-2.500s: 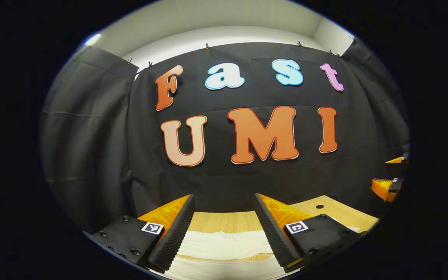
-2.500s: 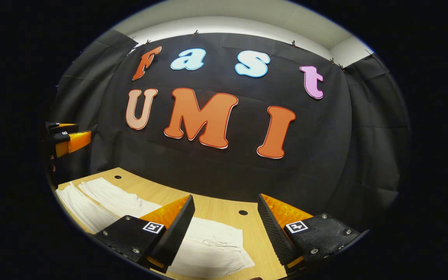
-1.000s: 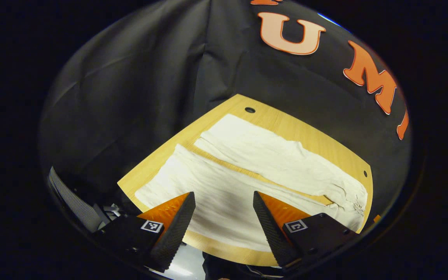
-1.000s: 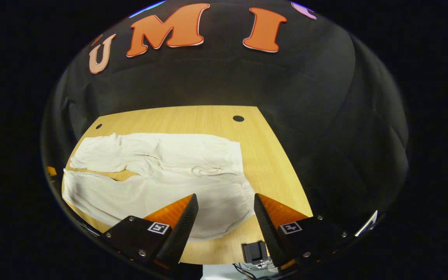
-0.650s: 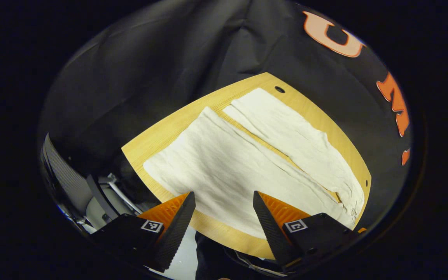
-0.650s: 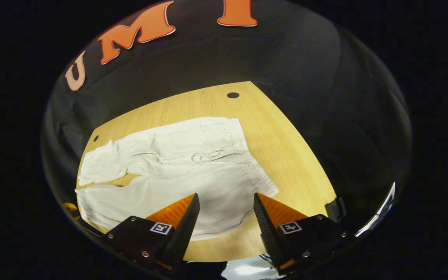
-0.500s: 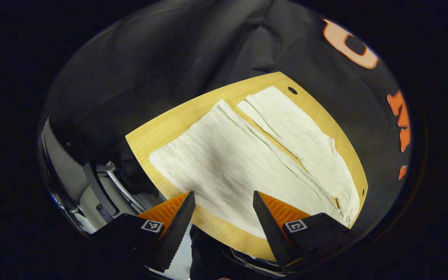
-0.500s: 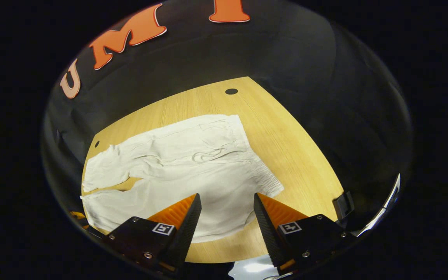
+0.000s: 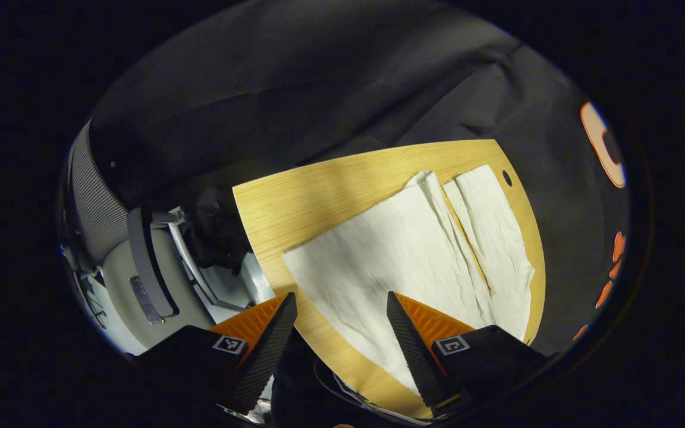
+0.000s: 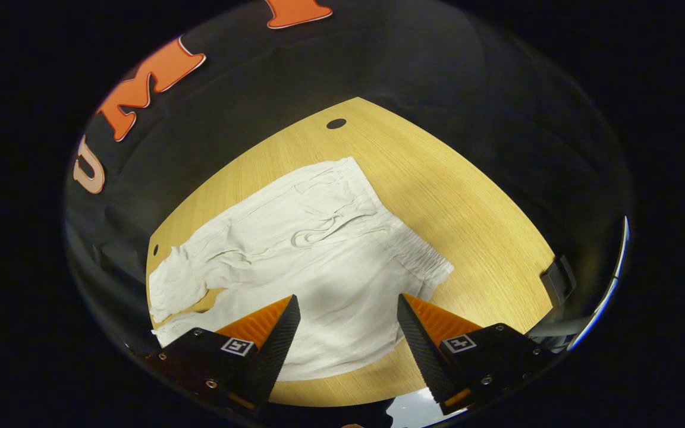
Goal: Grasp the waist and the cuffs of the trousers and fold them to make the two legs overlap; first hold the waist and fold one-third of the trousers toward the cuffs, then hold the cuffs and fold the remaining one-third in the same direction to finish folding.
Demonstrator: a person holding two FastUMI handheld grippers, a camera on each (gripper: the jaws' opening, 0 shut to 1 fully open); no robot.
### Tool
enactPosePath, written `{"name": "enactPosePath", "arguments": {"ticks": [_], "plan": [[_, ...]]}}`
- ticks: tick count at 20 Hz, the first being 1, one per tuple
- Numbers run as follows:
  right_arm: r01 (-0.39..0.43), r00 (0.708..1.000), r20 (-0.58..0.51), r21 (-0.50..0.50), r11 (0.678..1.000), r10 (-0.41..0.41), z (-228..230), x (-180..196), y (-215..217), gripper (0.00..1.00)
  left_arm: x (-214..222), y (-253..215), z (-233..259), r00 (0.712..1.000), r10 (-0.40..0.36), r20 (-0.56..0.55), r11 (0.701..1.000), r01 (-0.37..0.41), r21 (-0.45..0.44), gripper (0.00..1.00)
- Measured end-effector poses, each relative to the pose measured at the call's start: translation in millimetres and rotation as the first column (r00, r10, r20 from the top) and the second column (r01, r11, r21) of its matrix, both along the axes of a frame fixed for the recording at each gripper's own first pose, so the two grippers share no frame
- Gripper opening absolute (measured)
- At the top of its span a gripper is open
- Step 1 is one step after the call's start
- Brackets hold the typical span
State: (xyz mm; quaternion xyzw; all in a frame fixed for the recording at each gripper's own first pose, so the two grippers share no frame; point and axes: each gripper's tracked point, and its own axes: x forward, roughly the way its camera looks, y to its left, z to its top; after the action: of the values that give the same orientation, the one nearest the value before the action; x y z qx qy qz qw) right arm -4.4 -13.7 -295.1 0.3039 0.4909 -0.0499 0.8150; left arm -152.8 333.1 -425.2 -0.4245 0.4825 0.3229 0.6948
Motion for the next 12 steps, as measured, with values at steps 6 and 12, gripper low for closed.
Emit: {"name": "enactPosePath", "arguments": {"ticks": [6, 12], "plan": [[0.030, 0.999, -0.026, 0.026, 0.999, -0.030, -11, 3, -9, 0.99, 4, 22, -14, 0.997, 0.058, 0.053, 0.996, -0.055, -0.074, 0.97], [0.084, 0.995, -0.056, 0.094, 0.992, -0.079, -26, 4, -6, 0.99, 48, 2, -16, 0.971, 0.110, 0.211, 0.979, -0.069, -0.193, 0.87]]}}
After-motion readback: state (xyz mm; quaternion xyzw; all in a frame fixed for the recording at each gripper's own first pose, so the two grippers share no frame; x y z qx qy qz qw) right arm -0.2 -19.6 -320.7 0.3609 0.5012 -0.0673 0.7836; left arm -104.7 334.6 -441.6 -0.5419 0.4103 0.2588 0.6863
